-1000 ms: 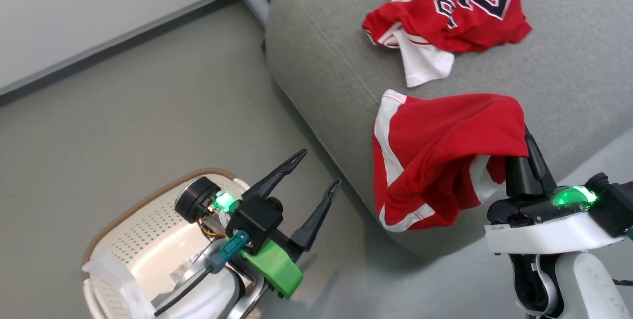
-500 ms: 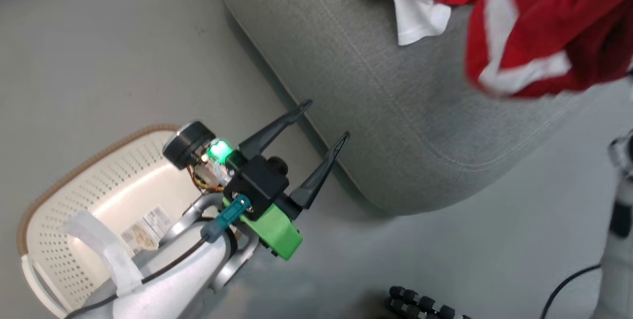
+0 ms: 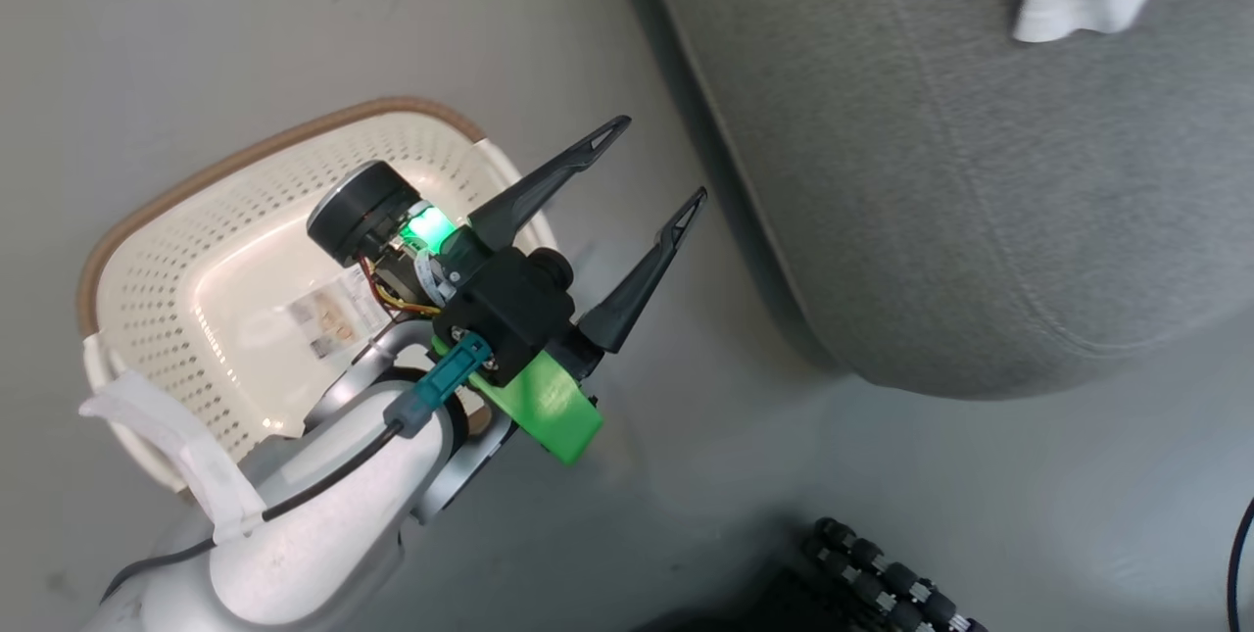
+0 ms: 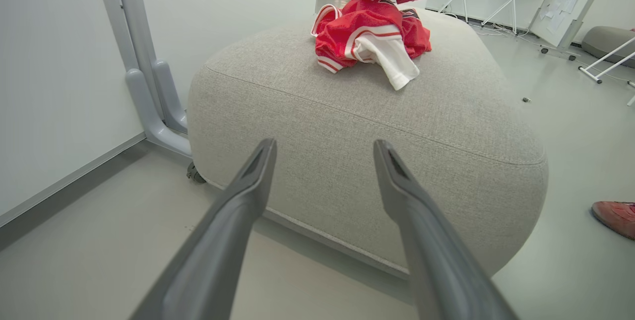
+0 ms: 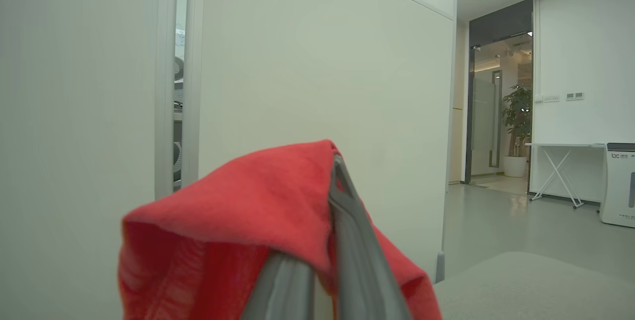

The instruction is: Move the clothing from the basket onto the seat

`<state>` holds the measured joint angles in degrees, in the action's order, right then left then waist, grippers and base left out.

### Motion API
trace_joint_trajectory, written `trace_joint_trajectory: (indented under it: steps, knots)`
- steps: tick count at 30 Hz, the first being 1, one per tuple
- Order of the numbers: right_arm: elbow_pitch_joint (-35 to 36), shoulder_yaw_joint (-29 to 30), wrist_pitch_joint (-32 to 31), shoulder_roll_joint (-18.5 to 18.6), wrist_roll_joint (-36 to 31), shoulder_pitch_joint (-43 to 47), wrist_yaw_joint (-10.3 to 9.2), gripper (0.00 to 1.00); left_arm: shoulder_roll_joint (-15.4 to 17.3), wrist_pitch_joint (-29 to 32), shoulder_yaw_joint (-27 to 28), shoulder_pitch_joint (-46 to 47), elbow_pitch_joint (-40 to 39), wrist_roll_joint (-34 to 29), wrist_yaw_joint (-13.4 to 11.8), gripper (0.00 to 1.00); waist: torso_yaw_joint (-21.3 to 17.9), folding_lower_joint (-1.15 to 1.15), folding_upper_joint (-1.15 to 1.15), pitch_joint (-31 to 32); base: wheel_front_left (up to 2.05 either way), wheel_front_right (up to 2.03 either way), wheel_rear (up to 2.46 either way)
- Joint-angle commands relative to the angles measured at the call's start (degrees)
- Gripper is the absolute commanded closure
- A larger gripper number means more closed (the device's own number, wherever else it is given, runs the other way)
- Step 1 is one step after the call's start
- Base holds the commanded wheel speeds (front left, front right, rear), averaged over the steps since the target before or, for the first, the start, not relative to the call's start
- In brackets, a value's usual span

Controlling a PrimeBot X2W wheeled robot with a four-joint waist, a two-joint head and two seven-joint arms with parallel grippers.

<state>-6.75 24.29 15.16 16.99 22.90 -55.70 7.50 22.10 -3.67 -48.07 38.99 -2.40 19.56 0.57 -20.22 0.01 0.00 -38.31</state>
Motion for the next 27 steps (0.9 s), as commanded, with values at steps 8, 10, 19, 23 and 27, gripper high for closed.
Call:
trace_joint_trajectory:
  steps: [8, 10, 19, 23, 27]
  knots:
    - [-13.9, 5.2, 0.0, -3.6, -5.1, 6.9, -0.02, 1.0, -0.6, -2.7, 0.1, 1.7, 1.6, -0.7, -0.2, 0.0, 7.1, -0.01, 0.0, -4.3, 0.0, 0.0, 0.0]
    - [-16.1, 6.3, 0.0, -5.0, -5.7, 8.9, -0.02, 1.0, -0.6, -3.1, 0.5, 1.3, 2.1, -0.2, -0.7, 0.0, 7.1, -0.01, 0.0, -3.9, 0.0, 0.0, 0.0]
    - [-14.2, 6.1, 0.0, -10.6, -8.4, 20.1, -0.02, 0.0, -1.0, -7.1, 3.3, -2.1, 4.8, 2.1, -4.1, 0.0, 5.4, -0.01, 0.0, 1.8, 0.0, 0.0, 0.0]
    - [-10.3, 2.0, 0.0, -12.3, -10.2, 27.3, -0.03, 0.0, -1.9, -9.3, 4.9, -4.8, 6.6, 3.9, -5.7, 0.0, 5.4, -0.01, 0.0, 6.0, 0.0, 0.0, 0.0]
    - [-6.9, -3.0, 0.0, -13.3, -11.1, 33.7, -0.05, 0.0, -3.2, -11.0, 6.8, -8.6, 8.6, 5.6, -7.1, 0.0, 6.1, -0.01, 0.0, 11.1, 0.0, 0.0, 0.0]
